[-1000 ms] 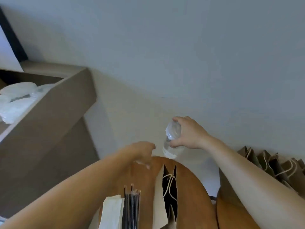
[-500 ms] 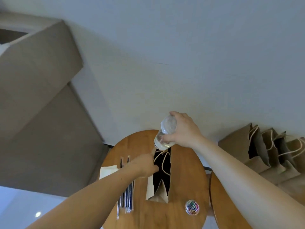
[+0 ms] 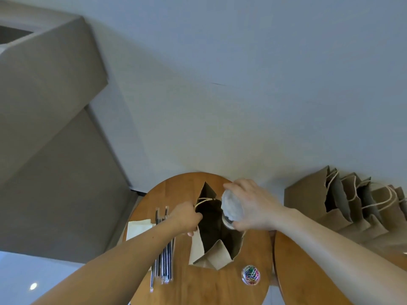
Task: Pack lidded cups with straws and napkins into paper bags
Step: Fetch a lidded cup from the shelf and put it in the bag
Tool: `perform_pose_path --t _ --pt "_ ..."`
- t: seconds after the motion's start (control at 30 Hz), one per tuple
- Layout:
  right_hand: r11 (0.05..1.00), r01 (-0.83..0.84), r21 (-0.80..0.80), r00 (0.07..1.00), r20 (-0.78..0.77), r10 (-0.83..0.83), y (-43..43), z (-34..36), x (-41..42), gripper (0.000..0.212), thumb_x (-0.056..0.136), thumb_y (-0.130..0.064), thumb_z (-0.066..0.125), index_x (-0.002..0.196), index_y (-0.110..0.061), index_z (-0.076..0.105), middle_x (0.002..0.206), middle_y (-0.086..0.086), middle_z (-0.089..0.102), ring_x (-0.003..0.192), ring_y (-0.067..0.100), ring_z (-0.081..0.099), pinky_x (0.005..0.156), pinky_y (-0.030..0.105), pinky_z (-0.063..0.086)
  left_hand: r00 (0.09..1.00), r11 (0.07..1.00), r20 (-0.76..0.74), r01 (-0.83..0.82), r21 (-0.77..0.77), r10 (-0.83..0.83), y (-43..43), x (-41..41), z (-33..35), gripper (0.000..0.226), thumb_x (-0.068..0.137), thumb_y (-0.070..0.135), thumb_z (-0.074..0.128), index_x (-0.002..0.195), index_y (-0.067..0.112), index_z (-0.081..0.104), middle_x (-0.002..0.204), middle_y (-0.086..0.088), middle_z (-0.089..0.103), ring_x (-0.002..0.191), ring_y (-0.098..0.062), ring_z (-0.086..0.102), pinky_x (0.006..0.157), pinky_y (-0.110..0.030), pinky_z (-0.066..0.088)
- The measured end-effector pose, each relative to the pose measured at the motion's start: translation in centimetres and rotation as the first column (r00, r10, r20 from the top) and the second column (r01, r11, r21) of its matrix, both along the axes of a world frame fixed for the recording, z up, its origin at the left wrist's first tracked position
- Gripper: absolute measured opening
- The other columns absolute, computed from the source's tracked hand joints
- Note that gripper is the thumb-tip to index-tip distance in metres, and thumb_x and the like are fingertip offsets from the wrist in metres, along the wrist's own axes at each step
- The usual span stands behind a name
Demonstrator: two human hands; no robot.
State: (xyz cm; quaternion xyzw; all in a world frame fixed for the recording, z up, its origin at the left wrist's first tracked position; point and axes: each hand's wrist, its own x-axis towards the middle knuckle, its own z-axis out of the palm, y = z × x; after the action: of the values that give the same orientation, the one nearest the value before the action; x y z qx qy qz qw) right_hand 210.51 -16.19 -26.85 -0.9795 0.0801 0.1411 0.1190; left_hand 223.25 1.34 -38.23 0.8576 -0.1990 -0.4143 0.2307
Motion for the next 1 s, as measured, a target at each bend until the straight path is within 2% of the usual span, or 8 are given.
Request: perform_pose_path --t 0.1,0.23,0.47,0.57,0.7,0.77,0.9,1.0 --pt "0.978 -0.169 -0.122 0.983 -0.092 0.158 0.9 -1.7 -0.1 0.094 0.07 -0.057 0.07 0.146 -0.028 0.023 0.144 0.001 0.031 0.13 0.023 0.034 0.1 0.032 0.044 1.0 1.0 -0.007 -0.007 -0.02 0.007 0.2 -0.1 0.0 0.01 0.094 0.027 0.055 0.087 0.02 0.056 0.057 0.003 0.067 0.052 -0.009 0.07 0.051 -0.019 0.051" --pt "0.964 -0.202 -0.172 0.957 -0.243 0.157 2.6 -4.4 0.1 0.095 0.071 -0.057 0.07 0.145 -0.018 0.025 0.14 0.011 0.037 0.121 0.032 0.043 0.092 0.036 0.05 1.0 0.999 0.004 -0.004 -0.033 0.004 0.3 -0.3 0.2 0.008 0.095 0.028 0.054 0.09 0.023 0.051 0.065 0.001 0.069 0.053 -0.008 0.07 0.065 -0.026 0.059" --pt "0.994 0.079 -0.071 0.903 -0.418 -0.101 3.5 -9.0 0.4 0.105 0.073 -0.054 0.073 0.151 -0.019 0.011 0.144 0.016 0.027 0.127 0.041 0.039 0.102 0.042 0.044 1.0 0.998 0.002 -0.006 -0.063 0.006 1.4 -0.1 0.7 0.007 0.096 0.027 0.052 0.09 0.023 0.052 0.07 0.0 0.069 0.056 -0.009 0.07 0.07 -0.027 0.06" --pt "0.982 0.168 -0.082 0.894 -0.408 -0.187 4.1 -11.4 1.1 0.105 0.073 -0.053 0.076 0.15 -0.02 0.011 0.144 0.016 0.025 0.129 0.042 0.037 0.103 0.043 0.043 0.999 0.998 -0.014 -0.03 -0.054 0.029 1.7 -0.2 0.7 0.006 0.096 0.026 0.053 0.092 0.021 0.054 0.068 0.001 0.069 0.055 -0.009 0.07 0.067 -0.024 0.06" --pt "0.979 0.171 -0.114 0.902 -0.382 -0.202 5.2 -14.9 2.4 0.107 0.073 -0.048 0.077 0.15 -0.022 0.008 0.146 0.016 0.023 0.129 0.041 0.035 0.102 0.045 0.044 0.998 0.997 -0.054 -0.038 -0.071 0.034 2.1 -0.3 0.8 0.004 0.095 0.025 0.054 0.097 0.021 0.055 0.071 0.001 0.068 0.056 -0.007 0.07 0.057 -0.018 0.054" --pt "0.979 0.153 -0.131 0.902 -0.385 -0.193 5.7 -16.5 3.0 0.102 0.077 -0.046 0.073 0.15 -0.02 0.006 0.147 0.018 0.02 0.131 0.043 0.034 0.102 0.047 0.044 0.998 0.996 -0.054 -0.034 -0.082 0.03 2.3 -0.4 0.7 0.006 0.095 0.025 0.054 0.1 0.022 0.054 0.076 0.0 0.068 0.058 -0.009 0.07 0.058 -0.018 0.056" --pt "0.988 0.083 -0.132 0.936 -0.33 -0.122 6.2 -19.2 3.4 0.082 0.088 -0.035 0.062 0.15 -0.016 0.011 0.147 0.02 0.023 0.129 0.043 0.036 0.103 0.047 0.041 0.999 0.995 -0.035 -0.028 -0.099 0.025 2.3 -0.5 0.8 0.007 0.094 0.022 0.055 0.089 0.026 0.054 0.077 0.001 0.066 0.064 -0.011 0.071 0.06 -0.018 0.057" --pt "0.981 -0.014 -0.195 0.933 -0.355 -0.058 6.4 -21.1 3.1 0.079 0.091 -0.032 0.057 0.151 -0.012 0.011 0.146 0.023 0.025 0.126 0.044 0.039 0.1 0.046 0.041 0.999 0.995 -0.033 -0.026 -0.097 0.023 2.1 -0.5 1.1 0.003 0.092 0.022 0.054 0.09 0.023 0.057 0.081 -0.003 0.067 0.069 -0.016 0.071 0.069 -0.029 0.062"
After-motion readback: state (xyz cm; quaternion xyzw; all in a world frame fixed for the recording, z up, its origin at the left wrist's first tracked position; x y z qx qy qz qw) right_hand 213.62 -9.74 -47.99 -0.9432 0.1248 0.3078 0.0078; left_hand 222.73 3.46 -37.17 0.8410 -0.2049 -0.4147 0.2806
